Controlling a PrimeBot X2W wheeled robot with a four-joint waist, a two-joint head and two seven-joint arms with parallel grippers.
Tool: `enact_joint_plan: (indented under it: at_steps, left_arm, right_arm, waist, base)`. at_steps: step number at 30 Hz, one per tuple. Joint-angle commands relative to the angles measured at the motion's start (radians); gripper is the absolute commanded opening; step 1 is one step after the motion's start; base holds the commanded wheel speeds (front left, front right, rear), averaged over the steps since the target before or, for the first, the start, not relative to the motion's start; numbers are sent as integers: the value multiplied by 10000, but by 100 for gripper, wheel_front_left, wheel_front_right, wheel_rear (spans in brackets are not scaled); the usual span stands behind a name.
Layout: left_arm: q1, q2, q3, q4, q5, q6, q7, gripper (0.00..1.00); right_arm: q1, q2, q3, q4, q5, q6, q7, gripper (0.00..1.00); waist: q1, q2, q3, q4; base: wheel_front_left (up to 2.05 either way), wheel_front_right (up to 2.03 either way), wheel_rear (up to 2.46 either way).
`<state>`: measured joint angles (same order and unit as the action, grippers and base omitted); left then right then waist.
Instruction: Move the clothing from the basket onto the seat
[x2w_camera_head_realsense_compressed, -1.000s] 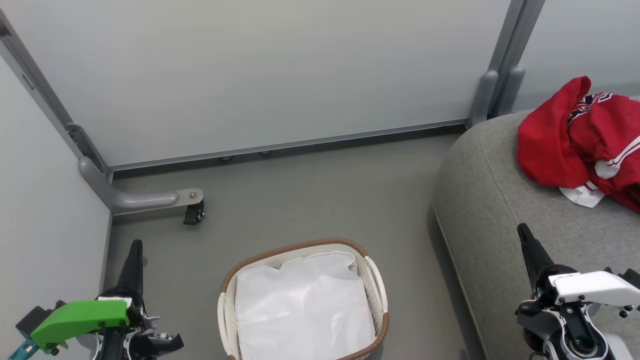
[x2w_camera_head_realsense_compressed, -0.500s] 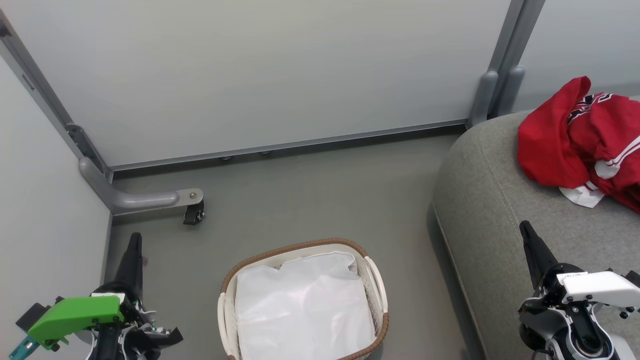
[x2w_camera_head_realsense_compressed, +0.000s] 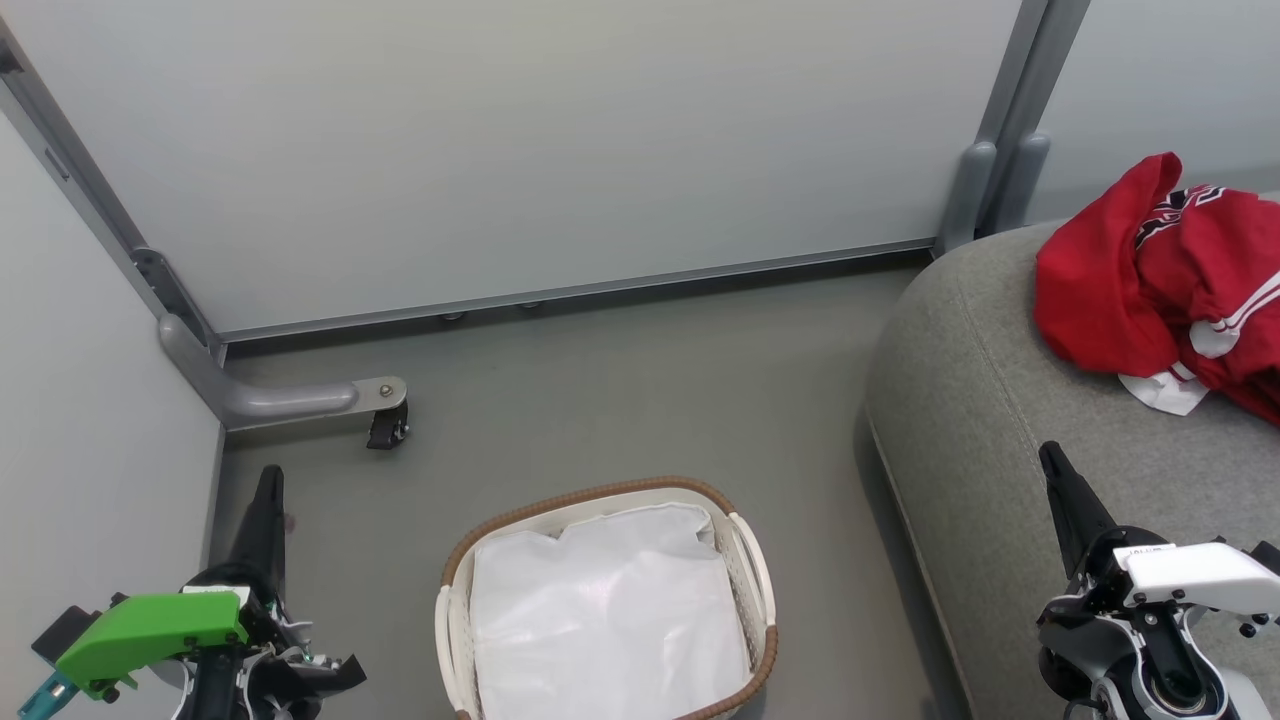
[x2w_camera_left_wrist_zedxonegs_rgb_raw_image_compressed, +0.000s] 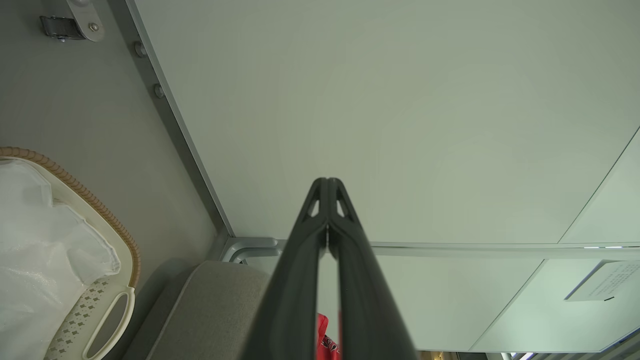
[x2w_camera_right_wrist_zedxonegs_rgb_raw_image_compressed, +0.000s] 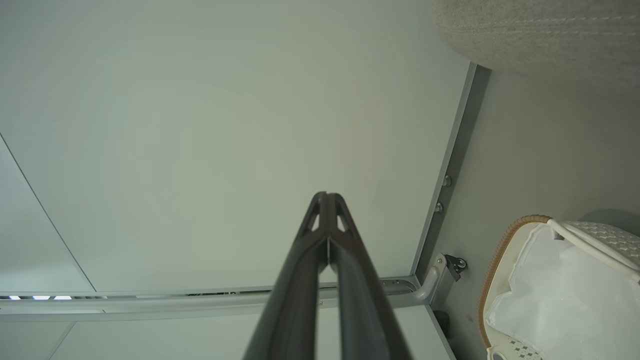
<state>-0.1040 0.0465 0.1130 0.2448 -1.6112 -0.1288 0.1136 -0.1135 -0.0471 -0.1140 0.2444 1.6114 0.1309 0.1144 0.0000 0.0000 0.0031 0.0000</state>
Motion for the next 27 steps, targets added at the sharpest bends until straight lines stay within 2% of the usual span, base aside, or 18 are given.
enact_joint_plan:
  at_steps: [1,27]
  left_arm:
    - [-98,69,27,-14,-33,-38,47,0]
    - [-97,70,25,-16,-32,-38,46,0]
  right_arm:
    - [108,-59,-22,-28,30,-3,32,0]
    - [107,-59,-21,-28,31,-3,31,0]
  waist:
    - [0,0,0,0]
    - [0,0,0,0]
  base:
    - [0,0,0]
    - [0,0,0]
